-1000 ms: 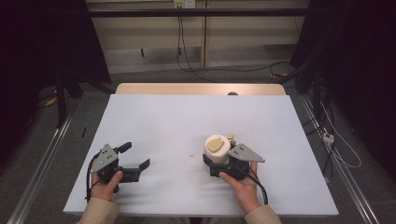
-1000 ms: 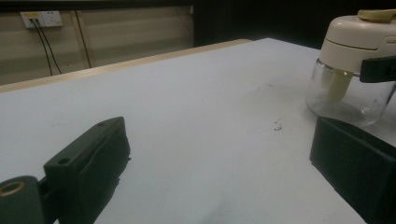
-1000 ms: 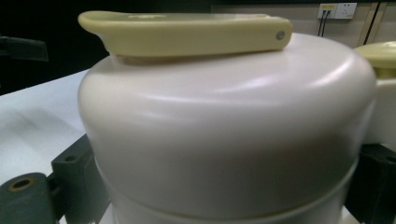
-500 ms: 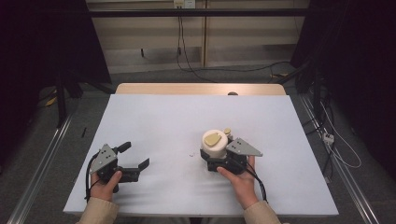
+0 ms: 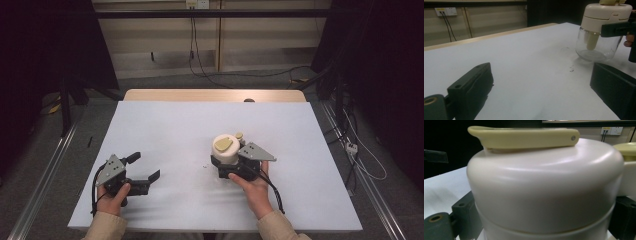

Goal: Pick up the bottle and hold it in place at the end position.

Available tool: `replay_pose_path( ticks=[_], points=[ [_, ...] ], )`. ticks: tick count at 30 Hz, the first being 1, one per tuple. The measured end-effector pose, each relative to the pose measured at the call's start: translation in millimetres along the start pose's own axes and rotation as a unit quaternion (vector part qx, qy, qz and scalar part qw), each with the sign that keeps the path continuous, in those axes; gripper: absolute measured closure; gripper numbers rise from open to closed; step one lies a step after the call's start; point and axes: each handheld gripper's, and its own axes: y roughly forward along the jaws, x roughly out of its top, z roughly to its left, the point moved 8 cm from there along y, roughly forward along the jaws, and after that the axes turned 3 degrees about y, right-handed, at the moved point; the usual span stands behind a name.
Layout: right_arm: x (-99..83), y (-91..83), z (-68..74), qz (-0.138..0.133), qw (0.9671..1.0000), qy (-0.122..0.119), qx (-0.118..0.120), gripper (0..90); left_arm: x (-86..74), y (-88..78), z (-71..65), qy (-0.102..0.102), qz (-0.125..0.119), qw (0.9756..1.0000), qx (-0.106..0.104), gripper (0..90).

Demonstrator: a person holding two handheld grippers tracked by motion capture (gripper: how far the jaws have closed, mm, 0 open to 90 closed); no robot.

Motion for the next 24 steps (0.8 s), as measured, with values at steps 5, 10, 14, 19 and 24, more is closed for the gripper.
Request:
replay_pose_path(
  ticks=[5,10,14,19,24],
  points=[
    [-0.1,5.4,0.6,0.002,1.0,0.003,0.003,7.0,-0.7,-0.4,0.6,-0.003,0.001,1.0,0.001,4.0],
    [1.7,9.1,-0.3,0.002,1.0,0.001,0.004,7.0,-1.3,0.6,-0.2,-0.009,0.0,1.0,0.001,4.0],
    [1.9,12.6,-0.9,0.002,1.0,0.004,0.005,7.0,-1.4,0.7,-0.1,-0.007,0.0,1.0,-0.001,4.0],
    [1.8,17.1,-0.9,0.004,1.0,-0.002,0.006,7.0,-2.2,1.0,0.0,-0.008,0.002,1.0,-0.001,4.0],
    [4.5,21.7,0.8,0.002,0.9999,-0.005,0.009,7.0,-3.6,1.5,0.0,-0.01,0.004,0.9999,-0.001,4.0]
  ],
)
